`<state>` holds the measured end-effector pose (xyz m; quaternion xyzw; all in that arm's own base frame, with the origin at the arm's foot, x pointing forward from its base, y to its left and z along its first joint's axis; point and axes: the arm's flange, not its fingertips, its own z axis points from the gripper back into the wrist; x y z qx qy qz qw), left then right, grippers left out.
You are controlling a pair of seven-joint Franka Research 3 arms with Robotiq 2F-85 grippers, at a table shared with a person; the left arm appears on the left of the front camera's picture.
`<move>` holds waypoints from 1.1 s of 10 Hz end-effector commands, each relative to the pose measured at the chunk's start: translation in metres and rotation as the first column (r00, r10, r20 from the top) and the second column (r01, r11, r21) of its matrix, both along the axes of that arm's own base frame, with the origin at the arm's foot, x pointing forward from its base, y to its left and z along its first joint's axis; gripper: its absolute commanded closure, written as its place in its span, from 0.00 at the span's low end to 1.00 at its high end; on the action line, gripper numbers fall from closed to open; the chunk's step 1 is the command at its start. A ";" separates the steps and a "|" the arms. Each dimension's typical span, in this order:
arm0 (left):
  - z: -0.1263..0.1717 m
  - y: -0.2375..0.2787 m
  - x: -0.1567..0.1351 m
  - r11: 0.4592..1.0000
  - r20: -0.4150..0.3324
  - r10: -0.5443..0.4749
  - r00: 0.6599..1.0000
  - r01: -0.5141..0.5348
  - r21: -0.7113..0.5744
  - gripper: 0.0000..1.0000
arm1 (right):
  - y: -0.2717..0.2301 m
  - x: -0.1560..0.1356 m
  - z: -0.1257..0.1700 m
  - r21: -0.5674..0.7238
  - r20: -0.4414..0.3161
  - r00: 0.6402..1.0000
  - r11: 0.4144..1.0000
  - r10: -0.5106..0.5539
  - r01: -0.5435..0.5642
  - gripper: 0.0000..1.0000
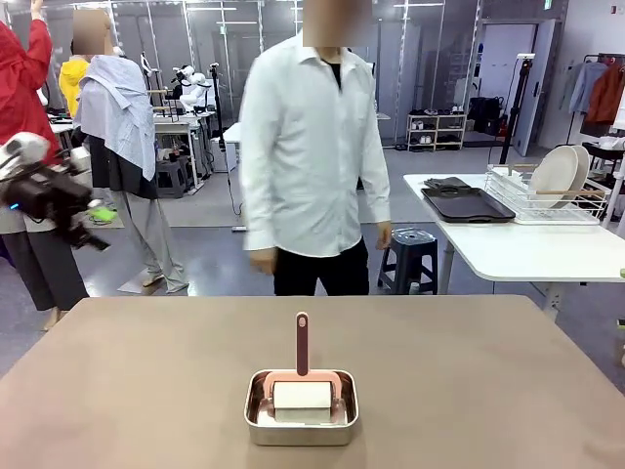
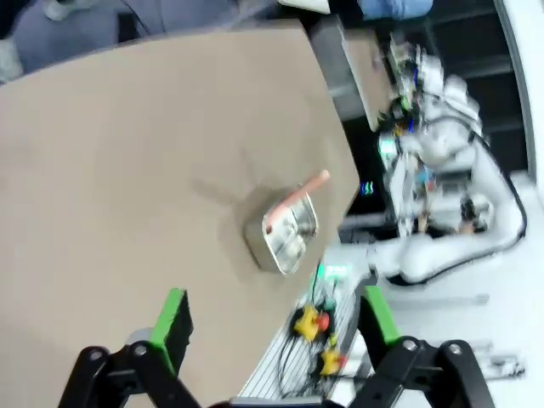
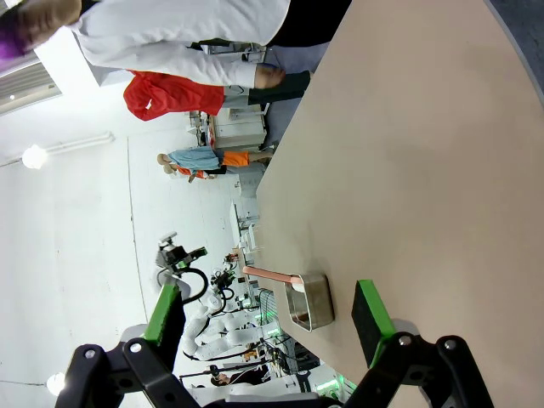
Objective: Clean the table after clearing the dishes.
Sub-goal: Place the Lint Roller back on top of the Airtight Container.
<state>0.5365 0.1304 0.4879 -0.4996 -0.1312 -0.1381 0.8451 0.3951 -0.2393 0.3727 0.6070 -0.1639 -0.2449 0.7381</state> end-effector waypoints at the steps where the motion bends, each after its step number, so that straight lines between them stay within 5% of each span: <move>1: -0.030 0.012 -0.025 0.904 0.003 0.383 0.924 -0.374 -0.206 0.00 | 0.001 -0.003 0.001 -0.008 0.013 1.000 1.000 0.014 -0.014 0.00; 4: -0.084 0.081 -0.071 0.721 -0.127 0.642 0.756 -0.652 -0.233 0.00 | 0.001 -0.003 0.001 -0.008 0.013 1.000 1.000 0.014 -0.014 0.00; 6: -0.108 0.095 -0.088 0.619 -0.148 0.736 0.661 -0.745 -0.250 0.00 | 0.001 -0.003 0.001 -0.008 0.013 1.000 1.000 0.014 -0.014 0.00; 7: -0.111 0.092 -0.086 0.616 -0.134 0.745 0.654 -0.751 -0.238 0.00 | 0.001 -0.003 0.001 -0.008 0.013 1.000 1.000 0.014 -0.014 0.00; 8: -0.111 0.110 -0.084 0.668 -0.182 0.684 0.706 -0.707 -0.231 0.00 | 0.001 -0.003 0.001 -0.008 0.013 1.000 1.000 0.014 -0.014 0.00; 11: -0.111 0.110 -0.084 0.668 -0.182 0.684 0.706 -0.707 -0.231 0.00 | 0.001 -0.003 0.001 -0.008 0.013 1.000 1.000 0.014 -0.014 0.00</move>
